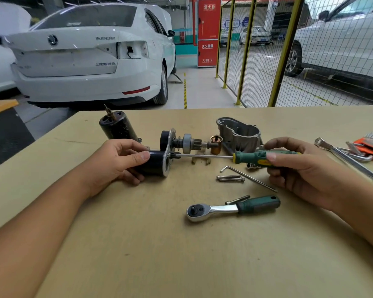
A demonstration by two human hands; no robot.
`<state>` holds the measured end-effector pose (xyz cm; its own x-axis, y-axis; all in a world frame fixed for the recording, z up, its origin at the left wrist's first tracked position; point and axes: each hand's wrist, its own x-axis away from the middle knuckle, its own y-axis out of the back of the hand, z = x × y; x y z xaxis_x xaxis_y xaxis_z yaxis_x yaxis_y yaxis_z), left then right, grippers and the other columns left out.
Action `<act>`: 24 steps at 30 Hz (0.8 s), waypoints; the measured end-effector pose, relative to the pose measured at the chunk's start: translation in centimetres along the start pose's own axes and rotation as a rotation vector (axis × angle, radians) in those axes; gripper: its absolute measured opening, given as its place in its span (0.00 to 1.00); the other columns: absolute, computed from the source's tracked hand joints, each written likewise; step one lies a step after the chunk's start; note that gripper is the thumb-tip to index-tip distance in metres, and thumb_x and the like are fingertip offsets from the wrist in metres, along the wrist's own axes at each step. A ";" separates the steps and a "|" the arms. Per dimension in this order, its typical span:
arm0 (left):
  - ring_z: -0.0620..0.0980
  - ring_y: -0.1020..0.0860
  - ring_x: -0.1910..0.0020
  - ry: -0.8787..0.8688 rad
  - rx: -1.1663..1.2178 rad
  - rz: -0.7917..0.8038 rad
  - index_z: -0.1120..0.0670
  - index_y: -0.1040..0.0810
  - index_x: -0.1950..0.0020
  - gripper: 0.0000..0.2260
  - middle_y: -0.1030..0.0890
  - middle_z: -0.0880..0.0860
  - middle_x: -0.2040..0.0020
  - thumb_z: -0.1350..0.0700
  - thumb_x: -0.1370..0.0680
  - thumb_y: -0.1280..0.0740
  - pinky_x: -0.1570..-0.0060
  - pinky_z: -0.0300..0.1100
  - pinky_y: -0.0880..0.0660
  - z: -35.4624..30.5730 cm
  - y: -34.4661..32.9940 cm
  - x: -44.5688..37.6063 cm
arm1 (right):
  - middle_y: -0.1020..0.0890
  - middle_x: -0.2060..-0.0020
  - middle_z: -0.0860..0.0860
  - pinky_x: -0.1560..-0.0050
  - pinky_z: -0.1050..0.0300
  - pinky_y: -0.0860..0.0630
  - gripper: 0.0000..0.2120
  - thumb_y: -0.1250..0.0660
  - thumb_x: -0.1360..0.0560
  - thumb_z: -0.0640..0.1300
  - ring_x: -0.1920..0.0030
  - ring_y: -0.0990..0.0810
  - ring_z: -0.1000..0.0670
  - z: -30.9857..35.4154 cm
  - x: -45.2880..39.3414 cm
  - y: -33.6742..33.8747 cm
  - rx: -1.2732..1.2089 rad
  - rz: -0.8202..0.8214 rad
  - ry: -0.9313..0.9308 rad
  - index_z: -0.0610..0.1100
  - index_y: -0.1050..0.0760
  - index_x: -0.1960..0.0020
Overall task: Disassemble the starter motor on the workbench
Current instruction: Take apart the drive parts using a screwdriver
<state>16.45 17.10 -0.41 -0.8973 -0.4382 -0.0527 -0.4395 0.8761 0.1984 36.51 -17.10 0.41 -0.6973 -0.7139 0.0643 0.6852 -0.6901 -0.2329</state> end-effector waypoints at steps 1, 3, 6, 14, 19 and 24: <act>0.59 0.17 0.67 0.000 0.000 -0.001 0.53 0.14 0.51 0.13 0.15 0.57 0.55 0.50 0.33 0.22 0.70 0.44 0.19 0.0 0.0 0.0 | 0.17 0.59 0.44 0.73 0.59 0.27 0.13 0.21 0.36 0.45 0.69 0.26 0.50 0.1 0.1 -0.2 0.030 -0.001 -0.010 0.45 0.17 0.53; 0.59 0.17 0.67 0.000 0.001 -0.001 0.53 0.14 0.51 0.14 0.15 0.57 0.55 0.49 0.34 0.22 0.70 0.43 0.20 0.0 0.1 0.0 | 0.17 0.60 0.42 0.76 0.59 0.30 0.12 0.23 0.34 0.51 0.71 0.27 0.50 0.1 0.0 -0.3 0.098 -0.013 -0.024 0.46 0.17 0.54; 0.59 0.17 0.67 0.002 0.006 -0.004 0.53 0.14 0.51 0.14 0.15 0.57 0.55 0.50 0.33 0.22 0.70 0.43 0.20 0.0 0.0 0.0 | 0.17 0.60 0.42 0.75 0.59 0.30 0.15 0.20 0.37 0.46 0.71 0.28 0.50 0.0 -0.1 0.0 0.094 0.003 -0.003 0.45 0.17 0.52; 0.59 0.18 0.68 -0.002 0.011 -0.003 0.54 0.14 0.52 0.12 0.15 0.57 0.55 0.51 0.32 0.23 0.70 0.44 0.20 0.0 -0.1 -0.1 | 0.18 0.58 0.41 0.74 0.58 0.28 0.17 0.21 0.35 0.48 0.70 0.26 0.50 -0.2 -0.1 -0.3 0.018 -0.018 0.010 0.44 0.18 0.50; 0.59 0.18 0.67 0.002 0.016 -0.006 0.55 0.15 0.50 0.13 0.15 0.57 0.54 0.51 0.31 0.23 0.70 0.44 0.19 0.0 0.0 -0.1 | 0.18 0.58 0.39 0.76 0.59 0.30 0.14 0.25 0.34 0.47 0.71 0.28 0.49 0.2 0.0 -0.2 0.060 -0.035 -0.019 0.45 0.18 0.49; 0.59 0.18 0.67 0.002 0.015 -0.004 0.56 0.15 0.49 0.14 0.15 0.57 0.54 0.51 0.31 0.23 0.70 0.44 0.19 0.0 0.0 -0.1 | 0.18 0.57 0.43 0.68 0.57 0.26 0.19 0.23 0.39 0.38 0.66 0.26 0.50 -0.1 -0.1 -0.2 -0.057 -0.032 0.004 0.46 0.17 0.48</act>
<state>16.55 17.12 -0.44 -0.8956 -0.4418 -0.0511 -0.4433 0.8774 0.1837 36.42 -16.91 0.35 -0.7195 -0.6911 0.0682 0.6497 -0.7045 -0.2856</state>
